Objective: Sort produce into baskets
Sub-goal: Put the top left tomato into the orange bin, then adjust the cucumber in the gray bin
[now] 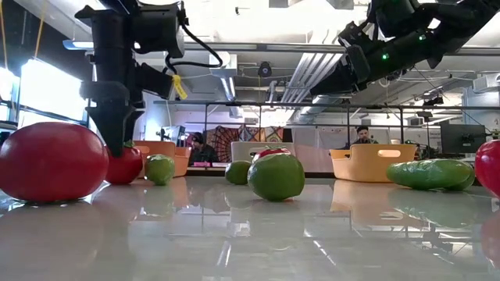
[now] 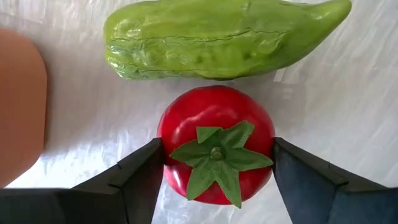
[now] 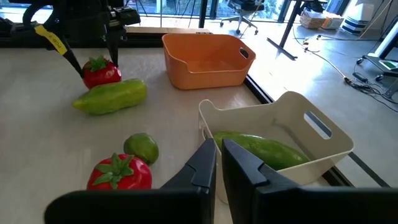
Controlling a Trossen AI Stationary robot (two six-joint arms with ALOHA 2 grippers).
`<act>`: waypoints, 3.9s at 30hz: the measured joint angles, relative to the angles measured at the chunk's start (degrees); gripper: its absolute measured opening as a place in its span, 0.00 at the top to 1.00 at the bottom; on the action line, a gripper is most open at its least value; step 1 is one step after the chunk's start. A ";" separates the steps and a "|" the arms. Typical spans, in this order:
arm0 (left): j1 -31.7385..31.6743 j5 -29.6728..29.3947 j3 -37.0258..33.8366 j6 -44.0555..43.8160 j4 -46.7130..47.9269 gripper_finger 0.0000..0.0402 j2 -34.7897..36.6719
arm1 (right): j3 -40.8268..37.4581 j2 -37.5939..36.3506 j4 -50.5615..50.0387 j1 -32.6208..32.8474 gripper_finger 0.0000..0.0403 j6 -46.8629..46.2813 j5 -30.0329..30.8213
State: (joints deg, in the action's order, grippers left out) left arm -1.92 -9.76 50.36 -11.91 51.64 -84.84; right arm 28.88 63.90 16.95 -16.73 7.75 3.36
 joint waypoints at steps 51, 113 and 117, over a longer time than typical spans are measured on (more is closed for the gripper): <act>-52.49 2.00 20.09 15.22 -6.13 0.40 -13.47 | 0.00 0.00 -0.71 -0.07 0.96 1.31 0.02; -52.16 6.29 9.54 17.46 -30.38 0.31 -2.15 | 0.38 0.08 -0.99 0.00 0.96 -0.39 5.27; -49.25 6.18 3.56 16.01 -39.57 0.31 5.07 | 5.22 2.89 -4.05 0.17 0.96 -0.31 5.12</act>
State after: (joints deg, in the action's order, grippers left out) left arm -51.17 -3.58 53.93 4.11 12.07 -79.76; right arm 34.10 66.78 12.89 -16.56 7.44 8.47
